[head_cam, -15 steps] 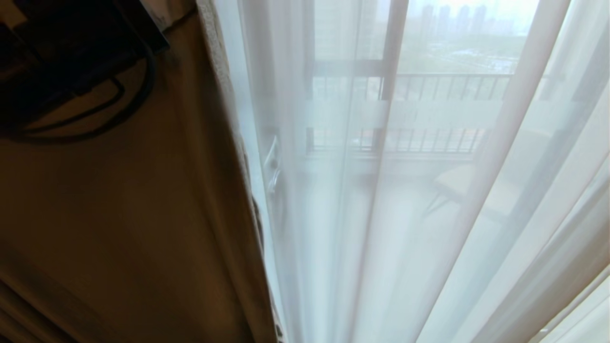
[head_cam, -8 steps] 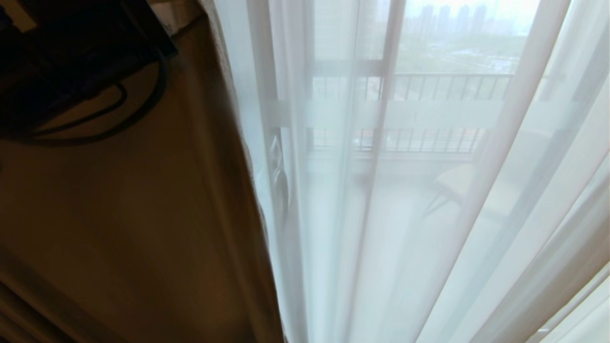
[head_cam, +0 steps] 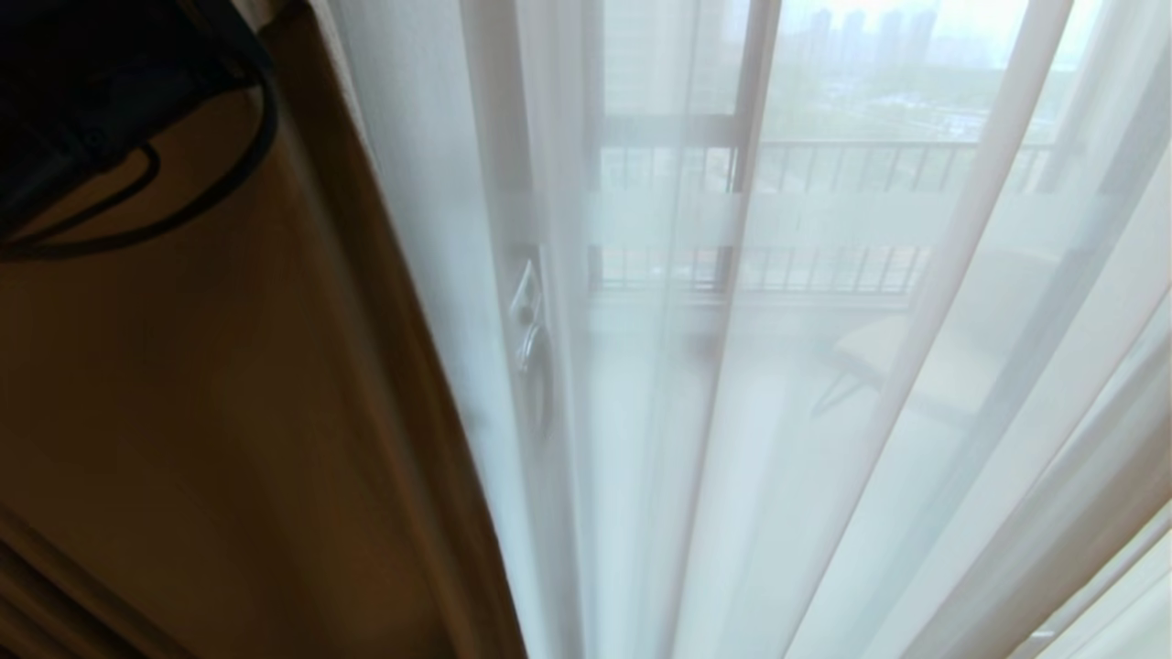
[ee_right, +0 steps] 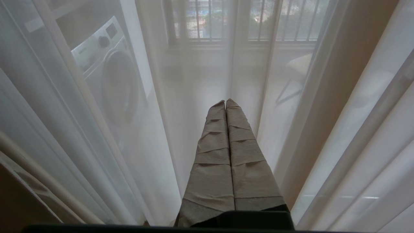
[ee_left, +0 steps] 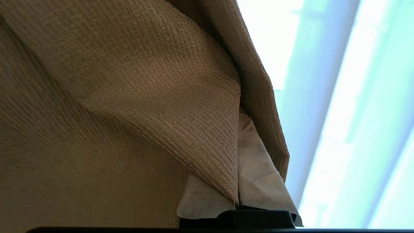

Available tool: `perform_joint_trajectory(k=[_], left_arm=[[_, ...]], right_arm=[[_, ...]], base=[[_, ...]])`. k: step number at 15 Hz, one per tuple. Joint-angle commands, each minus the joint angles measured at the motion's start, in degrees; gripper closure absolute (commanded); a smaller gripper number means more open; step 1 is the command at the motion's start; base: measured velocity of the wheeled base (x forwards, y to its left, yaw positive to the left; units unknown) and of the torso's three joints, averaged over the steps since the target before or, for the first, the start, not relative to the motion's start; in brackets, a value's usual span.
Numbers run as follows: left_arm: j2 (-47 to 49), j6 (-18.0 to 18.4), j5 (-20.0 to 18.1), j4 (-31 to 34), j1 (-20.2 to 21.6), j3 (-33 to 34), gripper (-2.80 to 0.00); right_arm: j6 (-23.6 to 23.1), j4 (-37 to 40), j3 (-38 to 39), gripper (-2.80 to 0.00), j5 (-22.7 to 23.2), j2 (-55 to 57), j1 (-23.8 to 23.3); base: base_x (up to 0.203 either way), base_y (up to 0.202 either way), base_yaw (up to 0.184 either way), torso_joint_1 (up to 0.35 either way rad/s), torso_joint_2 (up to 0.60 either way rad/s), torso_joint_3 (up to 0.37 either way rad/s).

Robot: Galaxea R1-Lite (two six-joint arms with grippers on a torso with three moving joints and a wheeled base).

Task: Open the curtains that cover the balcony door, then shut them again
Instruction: Close the outer curtains on both sides

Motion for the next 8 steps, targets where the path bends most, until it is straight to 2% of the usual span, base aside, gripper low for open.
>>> perform_joint_trajectory(k=[1,5,8], left_arm=[[-1.39,0.23,0.39,-0.38,4.07,0.41,0.0],[-4.51,0.54,0.21,-0.68,11.29,5.21,0.0],[-5.22,0.3,-0.21,-0.7,13.69,6.87,0.0]], right_arm=[[0.02,-0.02,0.0,0.0,0.0,0.0,0.01],[0.02,-0.02,0.0,0.0,0.0,0.0,0.01],[0.02,-0.02,0.0,0.0,0.0,0.0,0.01]], base=[[0.0,0.0,0.0,0.0,0.0,0.0],[0.0,0.0,0.0,0.0,0.0,0.0],[0.0,0.0,0.0,0.0,0.0,0.0]])
